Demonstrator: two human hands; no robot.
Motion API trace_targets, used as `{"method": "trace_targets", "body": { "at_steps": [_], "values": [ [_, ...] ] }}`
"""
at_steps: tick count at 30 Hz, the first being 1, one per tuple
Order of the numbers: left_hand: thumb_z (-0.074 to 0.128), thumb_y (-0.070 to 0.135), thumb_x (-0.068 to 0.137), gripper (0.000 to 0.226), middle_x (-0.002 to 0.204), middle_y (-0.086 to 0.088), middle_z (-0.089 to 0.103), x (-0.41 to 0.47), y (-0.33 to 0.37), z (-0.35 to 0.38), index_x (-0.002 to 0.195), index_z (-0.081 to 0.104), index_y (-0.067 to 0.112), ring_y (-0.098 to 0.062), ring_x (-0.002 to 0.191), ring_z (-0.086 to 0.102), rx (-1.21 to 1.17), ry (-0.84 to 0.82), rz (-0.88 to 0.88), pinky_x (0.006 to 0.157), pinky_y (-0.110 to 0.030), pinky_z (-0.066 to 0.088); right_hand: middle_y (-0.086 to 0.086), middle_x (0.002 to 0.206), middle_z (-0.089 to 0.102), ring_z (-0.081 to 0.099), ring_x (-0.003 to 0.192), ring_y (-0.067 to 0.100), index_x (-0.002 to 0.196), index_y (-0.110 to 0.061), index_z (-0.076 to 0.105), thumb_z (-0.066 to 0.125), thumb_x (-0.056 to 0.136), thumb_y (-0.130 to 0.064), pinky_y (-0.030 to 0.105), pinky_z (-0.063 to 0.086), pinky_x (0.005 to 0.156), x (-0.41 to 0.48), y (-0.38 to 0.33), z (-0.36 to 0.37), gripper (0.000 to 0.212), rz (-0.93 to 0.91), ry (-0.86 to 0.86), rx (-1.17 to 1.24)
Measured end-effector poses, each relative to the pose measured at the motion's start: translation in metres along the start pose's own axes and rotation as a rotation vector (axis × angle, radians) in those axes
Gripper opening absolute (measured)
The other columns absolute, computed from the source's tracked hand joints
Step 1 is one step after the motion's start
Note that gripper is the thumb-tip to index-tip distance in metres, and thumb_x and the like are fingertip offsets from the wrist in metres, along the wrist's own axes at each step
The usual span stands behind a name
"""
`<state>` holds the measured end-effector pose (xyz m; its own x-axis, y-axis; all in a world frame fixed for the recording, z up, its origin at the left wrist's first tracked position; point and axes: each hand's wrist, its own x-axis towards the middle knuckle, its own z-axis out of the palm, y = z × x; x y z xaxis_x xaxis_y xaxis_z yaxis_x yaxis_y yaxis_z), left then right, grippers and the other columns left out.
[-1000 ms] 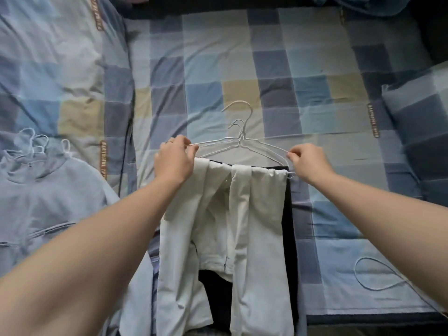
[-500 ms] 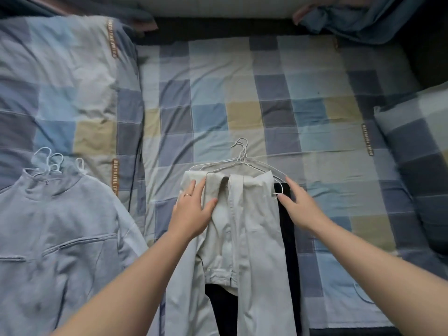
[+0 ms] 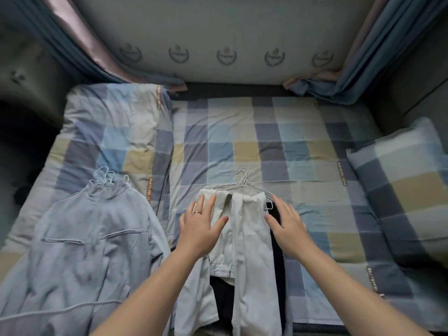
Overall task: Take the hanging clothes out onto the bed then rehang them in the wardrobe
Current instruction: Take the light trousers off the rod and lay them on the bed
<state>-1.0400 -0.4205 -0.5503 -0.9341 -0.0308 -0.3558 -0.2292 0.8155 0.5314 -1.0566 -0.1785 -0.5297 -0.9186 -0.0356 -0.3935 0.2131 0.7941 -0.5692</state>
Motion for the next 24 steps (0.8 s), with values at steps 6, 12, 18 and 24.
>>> {"method": "trace_targets", "body": {
  "at_steps": [6,12,18,24],
  "values": [
    [0.032,0.069,0.094,0.069,0.166,0.01,-0.001,-0.053,0.02,-0.011,0.155,0.009,0.046,-0.016,0.152,-0.008,0.014,0.123,-0.028,0.121,-0.048,0.001,-0.02,0.161,0.005,-0.004,0.15,0.014,0.152,-0.047,0.005,0.033,0.097,-0.057,0.048,0.002,0.119,-0.037,-0.016,-0.012,0.063,-0.202,0.01,-0.125],
    [0.028,0.07,0.094,0.069,0.165,0.014,-0.012,-0.111,0.025,-0.006,0.154,0.002,0.049,-0.011,0.149,-0.016,0.099,0.272,-0.124,0.12,-0.047,-0.004,-0.018,0.162,-0.005,-0.014,0.149,0.014,0.151,-0.049,-0.005,0.027,0.095,-0.063,0.047,-0.004,0.118,-0.053,-0.02,-0.01,0.065,-0.411,-0.092,-0.293],
    [0.024,0.072,0.093,0.071,0.163,0.016,-0.018,-0.181,0.026,-0.001,0.154,-0.002,0.048,-0.012,0.149,-0.022,0.092,0.41,-0.324,0.119,-0.046,-0.009,-0.018,0.161,-0.009,-0.015,0.149,0.018,0.149,-0.05,-0.01,0.023,0.095,-0.066,0.05,-0.006,0.119,-0.076,-0.034,0.003,0.066,-0.603,-0.203,-0.399],
    [0.03,0.069,0.094,0.071,0.163,0.015,-0.019,-0.272,0.003,0.005,0.154,-0.001,0.048,-0.011,0.148,-0.024,0.054,0.54,-0.553,0.117,-0.048,-0.01,-0.022,0.158,-0.015,-0.018,0.149,0.017,0.145,-0.055,-0.017,0.019,0.094,-0.069,0.048,-0.011,0.117,-0.13,-0.066,0.041,0.064,-0.881,-0.333,-0.461]
  ]
}}
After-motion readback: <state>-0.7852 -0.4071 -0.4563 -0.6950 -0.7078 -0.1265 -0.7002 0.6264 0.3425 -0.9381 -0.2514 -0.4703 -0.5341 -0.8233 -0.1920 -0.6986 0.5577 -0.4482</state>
